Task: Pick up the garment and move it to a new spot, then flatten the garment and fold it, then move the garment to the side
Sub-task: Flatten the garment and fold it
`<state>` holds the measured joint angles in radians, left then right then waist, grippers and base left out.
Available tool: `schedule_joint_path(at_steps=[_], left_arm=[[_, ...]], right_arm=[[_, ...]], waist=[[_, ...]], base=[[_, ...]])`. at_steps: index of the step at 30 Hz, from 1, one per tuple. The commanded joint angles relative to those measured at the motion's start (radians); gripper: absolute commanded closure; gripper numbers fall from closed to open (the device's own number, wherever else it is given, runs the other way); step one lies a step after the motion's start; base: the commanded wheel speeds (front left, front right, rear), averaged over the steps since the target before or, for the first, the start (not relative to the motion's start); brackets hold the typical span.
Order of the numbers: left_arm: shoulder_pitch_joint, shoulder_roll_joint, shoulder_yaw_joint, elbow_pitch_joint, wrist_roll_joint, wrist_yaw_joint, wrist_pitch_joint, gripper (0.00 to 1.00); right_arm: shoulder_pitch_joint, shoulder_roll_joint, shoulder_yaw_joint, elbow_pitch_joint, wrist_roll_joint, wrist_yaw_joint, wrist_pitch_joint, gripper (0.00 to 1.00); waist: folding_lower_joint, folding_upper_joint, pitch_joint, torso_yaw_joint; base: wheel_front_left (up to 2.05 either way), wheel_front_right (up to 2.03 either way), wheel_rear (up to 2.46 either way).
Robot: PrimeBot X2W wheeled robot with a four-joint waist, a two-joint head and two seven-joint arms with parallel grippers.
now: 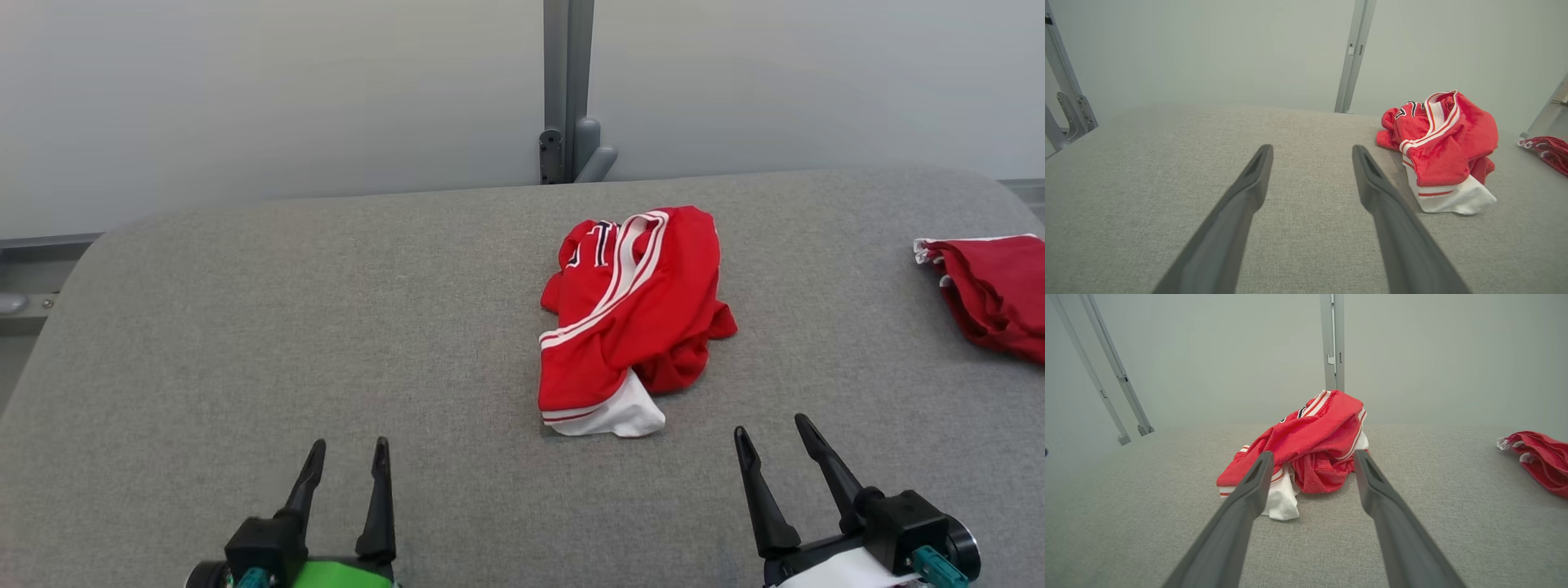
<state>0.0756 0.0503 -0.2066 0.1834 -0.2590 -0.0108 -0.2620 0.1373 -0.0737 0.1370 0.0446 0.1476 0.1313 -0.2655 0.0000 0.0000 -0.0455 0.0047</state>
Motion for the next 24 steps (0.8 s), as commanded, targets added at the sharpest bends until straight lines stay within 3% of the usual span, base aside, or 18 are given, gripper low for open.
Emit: schedule_joint_path(at_steps=[1, 3, 10, 19, 24], left_arm=[[-0.051, 0.0, -0.015, 0.022, -0.015, -0.024, -0.002, 0.0], [-0.1, 0.0, -0.051, 0.082, -0.034, -0.057, -0.002, 0.0], [-0.302, 0.001, -0.174, 0.298, -0.155, -0.094, -0.001, 0.0], [-0.56, 0.002, -0.314, 0.508, -0.461, -0.105, 0.087, 0.0], [-0.647, 0.002, -0.386, 0.566, -0.553, -0.11, 0.13, 0.0]], right_arm=[[-0.012, -0.007, 0.003, -0.003, 0.002, -0.001, 0.001, 0.0], [-0.022, -0.011, 0.006, -0.005, 0.001, -0.001, 0.001, 0.0], [-0.047, -0.027, 0.016, -0.005, 0.009, -0.001, 0.001, 0.0], [-0.116, -0.028, 0.03, -0.018, 0.009, -0.001, 0.001, 0.0], [-0.141, -0.02, 0.027, -0.017, 0.008, -0.001, 0.001, 0.0]], waist=[[0.0, 0.0, 0.019, -0.014], [0.0, 0.0, 0.036, -0.023], [0.0, 0.0, 0.085, -0.054], [0.0, 0.0, 0.192, -0.119], [0.0, 0.0, 0.233, -0.142]], base=[[0.0, 0.0, 0.0], [0.0, 0.0, 0.0], [0.0, 0.0, 0.0], [0.0, 0.0, 0.0], [0.0, 0.0, 0.0]])
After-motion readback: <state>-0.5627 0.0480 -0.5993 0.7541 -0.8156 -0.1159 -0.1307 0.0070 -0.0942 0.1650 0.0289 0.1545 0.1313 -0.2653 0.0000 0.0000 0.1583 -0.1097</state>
